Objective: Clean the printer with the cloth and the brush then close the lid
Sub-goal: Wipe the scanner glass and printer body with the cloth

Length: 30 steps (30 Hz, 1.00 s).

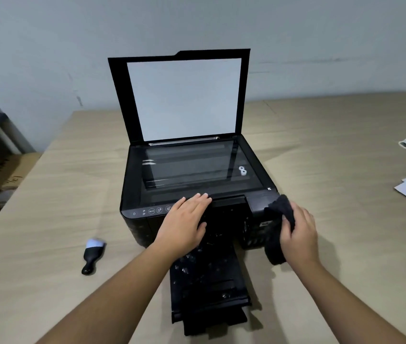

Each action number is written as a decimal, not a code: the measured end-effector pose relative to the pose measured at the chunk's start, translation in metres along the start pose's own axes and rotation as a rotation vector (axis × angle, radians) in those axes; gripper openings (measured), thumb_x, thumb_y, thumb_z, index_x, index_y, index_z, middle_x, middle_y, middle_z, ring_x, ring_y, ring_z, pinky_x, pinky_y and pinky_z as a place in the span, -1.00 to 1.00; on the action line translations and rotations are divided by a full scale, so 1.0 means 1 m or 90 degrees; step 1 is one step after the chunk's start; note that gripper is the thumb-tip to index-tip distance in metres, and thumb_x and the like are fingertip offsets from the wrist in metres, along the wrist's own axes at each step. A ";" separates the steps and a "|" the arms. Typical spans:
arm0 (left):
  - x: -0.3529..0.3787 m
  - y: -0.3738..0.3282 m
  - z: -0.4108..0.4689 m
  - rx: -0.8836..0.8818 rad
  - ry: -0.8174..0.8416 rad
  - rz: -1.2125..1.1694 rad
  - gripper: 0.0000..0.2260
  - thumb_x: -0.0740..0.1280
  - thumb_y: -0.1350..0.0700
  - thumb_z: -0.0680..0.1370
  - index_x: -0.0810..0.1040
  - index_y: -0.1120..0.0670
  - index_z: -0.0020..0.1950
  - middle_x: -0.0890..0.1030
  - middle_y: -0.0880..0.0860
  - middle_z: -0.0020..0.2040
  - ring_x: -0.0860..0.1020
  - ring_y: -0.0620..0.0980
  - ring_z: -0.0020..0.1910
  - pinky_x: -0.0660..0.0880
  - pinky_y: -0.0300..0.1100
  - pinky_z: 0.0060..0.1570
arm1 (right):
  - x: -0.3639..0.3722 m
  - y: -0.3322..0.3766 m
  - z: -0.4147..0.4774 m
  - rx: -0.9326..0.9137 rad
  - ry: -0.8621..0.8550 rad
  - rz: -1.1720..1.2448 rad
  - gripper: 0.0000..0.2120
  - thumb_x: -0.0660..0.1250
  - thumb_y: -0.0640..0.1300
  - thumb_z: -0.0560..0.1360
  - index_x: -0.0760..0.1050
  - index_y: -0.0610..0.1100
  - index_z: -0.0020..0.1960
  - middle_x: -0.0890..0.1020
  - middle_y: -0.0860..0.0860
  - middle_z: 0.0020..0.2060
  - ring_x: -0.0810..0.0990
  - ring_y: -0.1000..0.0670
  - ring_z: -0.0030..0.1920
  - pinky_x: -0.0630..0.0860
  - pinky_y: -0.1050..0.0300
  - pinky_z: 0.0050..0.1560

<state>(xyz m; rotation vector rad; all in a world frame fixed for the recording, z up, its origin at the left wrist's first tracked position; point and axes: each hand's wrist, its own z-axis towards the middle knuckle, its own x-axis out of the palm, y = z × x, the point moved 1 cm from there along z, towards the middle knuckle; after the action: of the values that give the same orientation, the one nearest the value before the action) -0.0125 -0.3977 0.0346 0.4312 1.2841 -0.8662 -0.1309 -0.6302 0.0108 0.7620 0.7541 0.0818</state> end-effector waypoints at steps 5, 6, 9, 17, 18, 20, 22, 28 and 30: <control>-0.004 0.014 -0.016 -0.037 -0.064 0.071 -0.49 0.37 0.06 0.45 0.41 0.09 0.39 0.47 0.02 0.37 0.42 0.02 0.37 0.30 -0.05 0.36 | -0.015 0.029 0.005 -0.048 -0.105 0.086 -0.60 0.22 -0.30 0.39 0.43 -0.23 0.23 0.56 -0.16 0.15 0.42 -0.10 0.13 0.27 0.23 0.23; -0.004 0.017 -0.020 -0.057 -0.081 0.073 -0.50 0.39 0.07 0.42 0.44 0.11 0.35 0.50 0.04 0.33 0.47 0.04 0.32 0.37 -0.03 0.32 | -0.017 0.036 0.004 -0.100 -0.100 0.084 -0.60 0.24 -0.33 0.36 0.45 -0.21 0.20 0.56 -0.13 0.16 0.43 -0.09 0.13 0.30 0.21 0.24; -0.004 0.027 -0.032 -0.096 -0.112 0.084 -0.52 0.40 0.09 0.38 0.49 0.13 0.30 0.56 0.05 0.26 0.54 0.05 0.22 0.45 -0.05 0.22 | -0.011 0.047 0.004 -0.372 -0.046 -0.013 -0.61 0.28 -0.40 0.28 0.56 -0.23 0.09 0.59 -0.13 0.11 0.48 -0.12 0.11 0.34 0.10 0.27; -0.008 0.033 -0.036 -0.088 -0.095 0.072 -0.51 0.37 0.11 0.41 0.47 0.10 0.34 0.54 0.02 0.30 0.52 0.01 0.27 0.39 -0.04 0.28 | 0.036 0.031 -0.003 -0.668 0.271 -0.542 -0.65 0.05 -0.24 0.40 0.59 -0.24 -0.04 0.65 -0.16 -0.10 0.59 -0.19 -0.01 0.28 -0.05 0.15; -0.008 0.033 -0.037 -0.086 -0.095 0.075 -0.50 0.39 0.12 0.40 0.47 0.10 0.34 0.54 0.02 0.30 0.52 0.01 0.27 0.39 -0.04 0.28 | 0.041 0.033 -0.006 -0.653 0.325 -0.599 -0.63 0.03 -0.23 0.40 0.59 -0.25 -0.03 0.64 -0.17 -0.11 0.59 -0.20 -0.01 0.27 -0.07 0.21; -0.009 0.034 -0.039 -0.081 -0.092 0.082 -0.48 0.42 0.12 0.37 0.47 0.10 0.34 0.55 0.02 0.29 0.53 0.00 0.25 0.41 -0.05 0.26 | 0.056 0.025 -0.021 -0.648 0.483 -0.699 -0.63 0.04 -0.20 0.43 0.56 -0.23 0.04 0.61 -0.17 -0.06 0.55 -0.21 0.05 0.24 -0.11 0.35; -0.008 0.036 -0.040 -0.076 -0.086 0.089 -0.46 0.43 0.12 0.36 0.47 0.09 0.34 0.56 0.01 0.28 0.54 -0.01 0.25 0.42 -0.06 0.24 | 0.064 0.024 -0.032 -0.631 0.576 -0.784 -0.64 0.08 -0.15 0.44 0.55 -0.19 0.10 0.60 -0.15 -0.02 0.52 -0.19 0.08 0.23 -0.11 0.37; -0.009 0.042 -0.040 -0.059 -0.093 0.080 -0.48 0.38 0.12 0.37 0.47 0.07 0.34 0.56 0.00 0.27 0.53 -0.02 0.26 0.42 -0.07 0.24 | 0.050 0.047 -0.004 -0.669 0.494 -0.680 -0.68 0.05 -0.19 0.46 0.55 -0.23 -0.01 0.57 -0.16 -0.12 0.50 -0.18 0.00 0.30 -0.07 0.23; -0.008 0.042 -0.040 -0.063 -0.106 0.072 -0.50 0.37 0.12 0.37 0.49 0.07 0.32 0.57 -0.01 0.26 0.54 -0.03 0.24 0.43 -0.07 0.23 | 0.037 0.052 0.010 -0.720 0.429 -0.647 -0.66 0.00 -0.20 0.36 0.56 -0.19 -0.24 0.56 -0.11 -0.33 0.52 -0.16 -0.21 0.31 -0.03 0.09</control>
<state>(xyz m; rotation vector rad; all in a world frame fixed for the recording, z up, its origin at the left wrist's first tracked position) -0.0068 -0.3408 0.0242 0.3434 1.1323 -0.7249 -0.0867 -0.5859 0.0282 -0.8127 1.4494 -0.1632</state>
